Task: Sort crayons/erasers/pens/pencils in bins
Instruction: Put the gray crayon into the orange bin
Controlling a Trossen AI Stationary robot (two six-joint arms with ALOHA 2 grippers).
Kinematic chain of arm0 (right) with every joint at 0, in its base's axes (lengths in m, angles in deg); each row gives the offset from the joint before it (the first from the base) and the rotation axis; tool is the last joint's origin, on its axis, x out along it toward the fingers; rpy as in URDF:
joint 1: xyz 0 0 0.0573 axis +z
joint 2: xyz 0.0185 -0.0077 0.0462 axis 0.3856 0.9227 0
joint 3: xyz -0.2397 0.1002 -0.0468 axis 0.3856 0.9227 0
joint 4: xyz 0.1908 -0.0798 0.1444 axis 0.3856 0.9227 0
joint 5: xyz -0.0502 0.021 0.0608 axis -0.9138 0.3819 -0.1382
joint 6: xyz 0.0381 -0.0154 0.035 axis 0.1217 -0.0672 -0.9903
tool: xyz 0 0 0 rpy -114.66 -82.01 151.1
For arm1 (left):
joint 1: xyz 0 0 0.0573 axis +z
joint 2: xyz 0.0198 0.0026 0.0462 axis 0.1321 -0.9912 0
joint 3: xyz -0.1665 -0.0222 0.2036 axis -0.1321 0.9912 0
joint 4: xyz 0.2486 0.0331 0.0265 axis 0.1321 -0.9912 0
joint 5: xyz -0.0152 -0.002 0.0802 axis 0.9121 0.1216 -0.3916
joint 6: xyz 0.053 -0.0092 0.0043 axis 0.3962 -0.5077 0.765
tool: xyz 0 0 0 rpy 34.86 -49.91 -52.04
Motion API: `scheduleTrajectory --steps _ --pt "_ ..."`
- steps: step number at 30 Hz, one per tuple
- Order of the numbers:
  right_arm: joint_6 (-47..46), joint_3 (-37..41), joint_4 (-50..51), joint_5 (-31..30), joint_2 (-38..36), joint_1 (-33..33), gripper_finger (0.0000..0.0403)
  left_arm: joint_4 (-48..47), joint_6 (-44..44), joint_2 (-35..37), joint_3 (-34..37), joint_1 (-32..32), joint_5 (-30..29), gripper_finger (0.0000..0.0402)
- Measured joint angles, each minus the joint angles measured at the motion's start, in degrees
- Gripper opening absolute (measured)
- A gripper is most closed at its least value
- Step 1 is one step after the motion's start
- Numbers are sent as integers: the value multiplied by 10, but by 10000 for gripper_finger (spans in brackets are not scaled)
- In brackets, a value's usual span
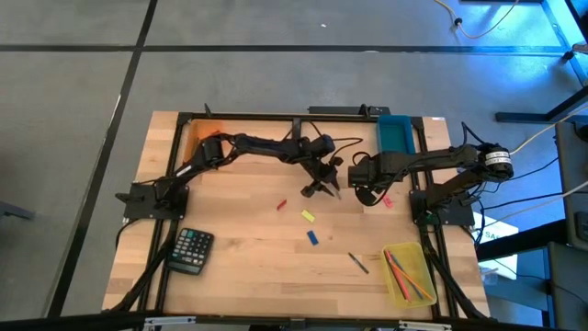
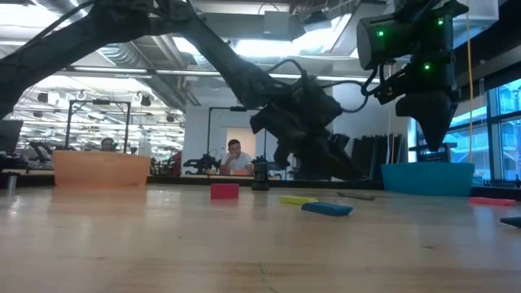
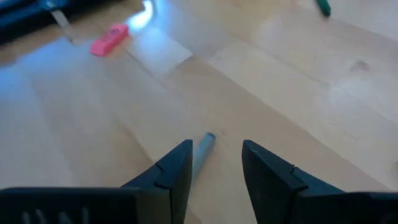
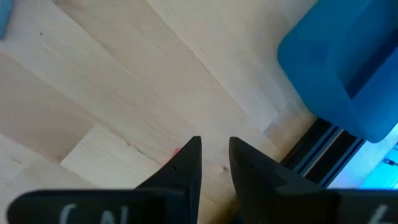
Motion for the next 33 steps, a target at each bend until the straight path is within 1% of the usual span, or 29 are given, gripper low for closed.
scheduleTrajectory --steps 5,13,19,25,28,33 --pt "6 0 0 0 0 0 85 -4 -5 2 0 2 -3 131" --pt "12 0 -2 -4 0 0 85 -30 -8 -5 0 2 -47 131" --pt "14 0 -7 -28 0 0 85 -59 -9 -4 -1 2 -80 131" --pt "15 0 -14 -35 0 2 85 -111 -12 -1 -4 -4 -86 131" --pt "15 0 -17 -41 0 4 85 -102 -52 0 -3 -8 -92 131" --pt "13 0 -18 -68 0 4 85 -74 -194 0 -17 -12 -118 131"
